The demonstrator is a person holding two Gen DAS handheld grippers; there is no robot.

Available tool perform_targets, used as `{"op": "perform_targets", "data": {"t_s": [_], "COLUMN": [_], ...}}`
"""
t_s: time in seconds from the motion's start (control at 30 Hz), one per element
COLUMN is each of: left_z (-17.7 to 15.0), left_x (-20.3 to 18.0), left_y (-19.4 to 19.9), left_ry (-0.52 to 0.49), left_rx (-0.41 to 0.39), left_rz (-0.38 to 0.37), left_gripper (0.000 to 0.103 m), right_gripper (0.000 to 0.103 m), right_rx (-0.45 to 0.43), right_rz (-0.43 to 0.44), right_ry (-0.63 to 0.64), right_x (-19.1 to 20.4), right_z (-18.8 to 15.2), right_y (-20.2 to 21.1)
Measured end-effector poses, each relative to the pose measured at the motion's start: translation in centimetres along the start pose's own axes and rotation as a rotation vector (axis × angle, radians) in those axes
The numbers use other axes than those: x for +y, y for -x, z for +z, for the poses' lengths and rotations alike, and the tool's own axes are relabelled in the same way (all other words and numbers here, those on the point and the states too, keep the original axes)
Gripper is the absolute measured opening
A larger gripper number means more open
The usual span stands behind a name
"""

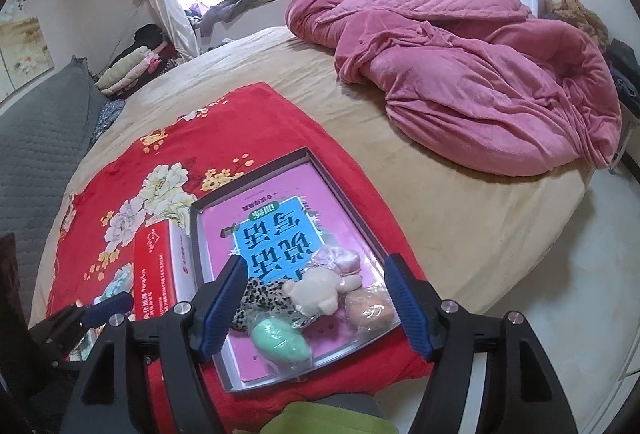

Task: Organize soft objects
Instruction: 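Withdraw both grippers from the tray back toward the pile of items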

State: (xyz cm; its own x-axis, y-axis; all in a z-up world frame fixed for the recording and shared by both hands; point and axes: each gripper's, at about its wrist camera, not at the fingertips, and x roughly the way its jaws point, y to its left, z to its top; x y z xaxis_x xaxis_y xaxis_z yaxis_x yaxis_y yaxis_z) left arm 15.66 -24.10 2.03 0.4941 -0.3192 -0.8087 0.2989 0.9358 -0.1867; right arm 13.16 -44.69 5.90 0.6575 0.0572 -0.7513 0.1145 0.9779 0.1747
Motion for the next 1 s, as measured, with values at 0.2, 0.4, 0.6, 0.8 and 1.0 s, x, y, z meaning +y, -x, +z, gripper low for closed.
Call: {"op": "perform_targets", "data": {"t_s": [0.2,0.4,0.6,0.8,1.0], "left_z": [-0.7,-1.5,-2.0,-3.0,-4.2], "left_x": [1.7,3.2,5.1,7.4,10.1], "left_y": [1.9,3.9,6.3,8.2,10.1], "left_ry": [0.030,0.050,0.073,0.111,0.156], "left_rx": [-0.021,-0.039,-0.074,-0.096,-0.120], "left_rz": [0.009,0.030,0.048,0.062,0.104], "left_gripper": [0.080,0.080,0.080,0.080,0.080], "right_gripper": [0.071,0.071,0.071,0.071,0.071], "right_rx": [-0.009,-0.018,-0.030,-0.041,-0.046], "right_rz": [-0.007,0.023,0.053,0.071,0.092], "right_ry": [0.028,0.069,0.117,0.158,0.200], "right_x": [1.6,4.3,7.3,10.3,13.5], "right_z": [-0.2,-0.4,-0.7,-0.8,-1.1], "right_y": [0.9,1.6,2.3,3.1,3.6]}}
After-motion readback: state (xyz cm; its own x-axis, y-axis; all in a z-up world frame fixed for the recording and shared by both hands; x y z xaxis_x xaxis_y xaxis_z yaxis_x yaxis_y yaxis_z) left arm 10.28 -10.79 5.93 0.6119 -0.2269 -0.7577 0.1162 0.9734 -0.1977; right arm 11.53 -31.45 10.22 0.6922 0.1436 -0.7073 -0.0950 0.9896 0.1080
